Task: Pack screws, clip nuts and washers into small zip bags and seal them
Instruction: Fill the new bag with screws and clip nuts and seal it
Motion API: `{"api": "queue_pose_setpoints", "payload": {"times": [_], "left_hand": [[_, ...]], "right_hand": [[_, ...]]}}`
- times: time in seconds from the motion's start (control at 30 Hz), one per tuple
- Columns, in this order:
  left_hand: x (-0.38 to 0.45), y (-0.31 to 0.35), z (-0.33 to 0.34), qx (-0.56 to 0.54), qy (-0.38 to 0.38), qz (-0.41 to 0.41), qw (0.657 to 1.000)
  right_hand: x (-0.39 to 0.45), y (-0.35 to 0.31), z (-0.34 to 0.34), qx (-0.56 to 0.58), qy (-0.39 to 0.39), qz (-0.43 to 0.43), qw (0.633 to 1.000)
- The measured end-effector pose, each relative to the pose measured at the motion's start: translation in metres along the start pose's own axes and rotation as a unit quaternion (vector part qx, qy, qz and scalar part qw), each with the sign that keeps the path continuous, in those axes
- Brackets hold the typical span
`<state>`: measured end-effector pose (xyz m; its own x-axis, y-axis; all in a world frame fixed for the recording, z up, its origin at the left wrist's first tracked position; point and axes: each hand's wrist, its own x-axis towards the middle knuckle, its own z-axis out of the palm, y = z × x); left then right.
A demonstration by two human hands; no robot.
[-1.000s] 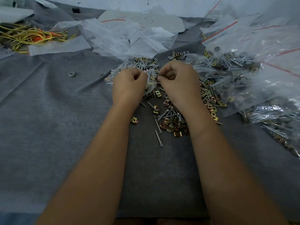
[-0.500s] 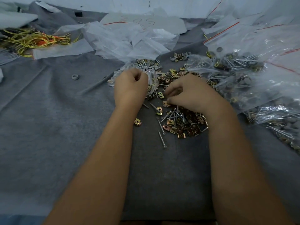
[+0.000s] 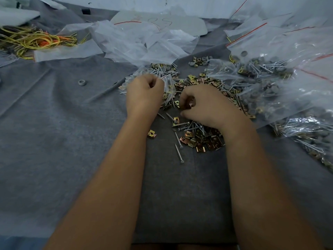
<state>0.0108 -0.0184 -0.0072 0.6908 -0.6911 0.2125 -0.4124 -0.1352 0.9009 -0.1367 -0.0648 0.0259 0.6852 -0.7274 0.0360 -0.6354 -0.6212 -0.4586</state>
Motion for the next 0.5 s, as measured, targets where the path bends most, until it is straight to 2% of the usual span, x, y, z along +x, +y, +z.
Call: {"api": "queue_pose_setpoints", "payload": {"times": [0.23,0.4,0.5], "left_hand": [[-0.0010,0.0015,-0.0016,0.006,-0.005,0.006,1.000],[-0.0006,0.0004,-0.0007,0.004,-0.003,0.011,1.000],[-0.0006,0.0004,0.0000,-0.011,-0.001,0.008,1.000]], "right_hand": [[-0.0001,-0.0002,0.0024,0.122,0.084,-0.024,0.989],[0.0013,0.0011,0.0038,0.144,0.101,-0.017,0.984],[0.0040,-0.0016,0.0080,0.180,0.162,-0.020,0.970]]}}
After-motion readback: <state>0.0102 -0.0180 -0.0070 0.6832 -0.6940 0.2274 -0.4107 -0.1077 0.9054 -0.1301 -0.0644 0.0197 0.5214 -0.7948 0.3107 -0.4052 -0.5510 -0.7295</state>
